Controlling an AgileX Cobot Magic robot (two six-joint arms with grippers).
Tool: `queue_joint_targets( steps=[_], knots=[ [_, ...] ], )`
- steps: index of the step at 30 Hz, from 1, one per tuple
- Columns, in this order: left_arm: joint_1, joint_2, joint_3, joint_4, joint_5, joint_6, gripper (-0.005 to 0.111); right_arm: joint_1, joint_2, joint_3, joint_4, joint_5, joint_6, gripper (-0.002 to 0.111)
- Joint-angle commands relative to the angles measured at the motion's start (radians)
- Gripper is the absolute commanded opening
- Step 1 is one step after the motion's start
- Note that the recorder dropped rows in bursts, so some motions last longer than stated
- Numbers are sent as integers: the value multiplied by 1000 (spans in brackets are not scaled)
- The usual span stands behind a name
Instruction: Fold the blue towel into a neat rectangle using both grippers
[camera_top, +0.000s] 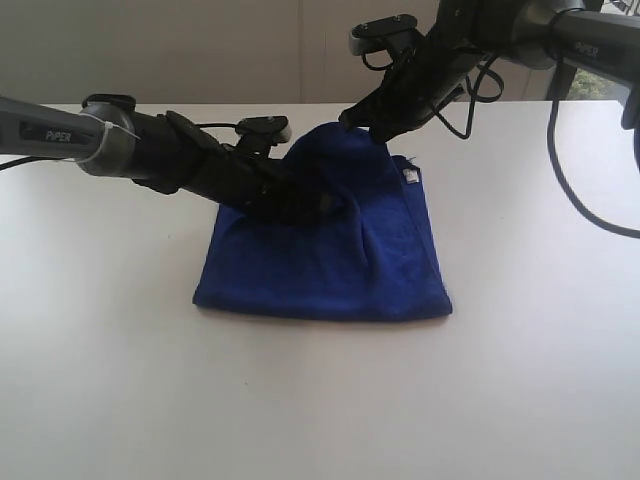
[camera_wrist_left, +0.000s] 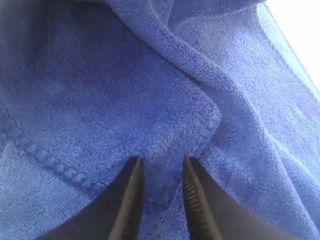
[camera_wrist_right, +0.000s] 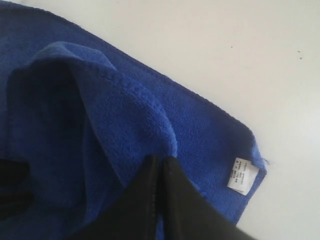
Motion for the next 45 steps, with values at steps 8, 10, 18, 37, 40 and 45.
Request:
queue_joint_targets(
  steps=[8,10,18,37,40,45],
  knots=[
    [-5,20,0,-15,19,-9,0,-5,-5,0,4,-1,-5,0],
    [-5,20,0,-15,19,-9,0,-5,-5,0,4,-1,-5,0],
    [-5,12,0,-15,7,-9,0,-5,-5,0,4,-1,-5,0],
    [-3,-59,0,45,58,-309,2,-5,-5,0,4,4,-5,0],
    [-3,-56,0,119,63,-368,14,-5,-5,0,4,5,-5,0],
    [-3,-31,0,135,50,-398,37,-5,-5,0,4,7,-5,0]
  ],
)
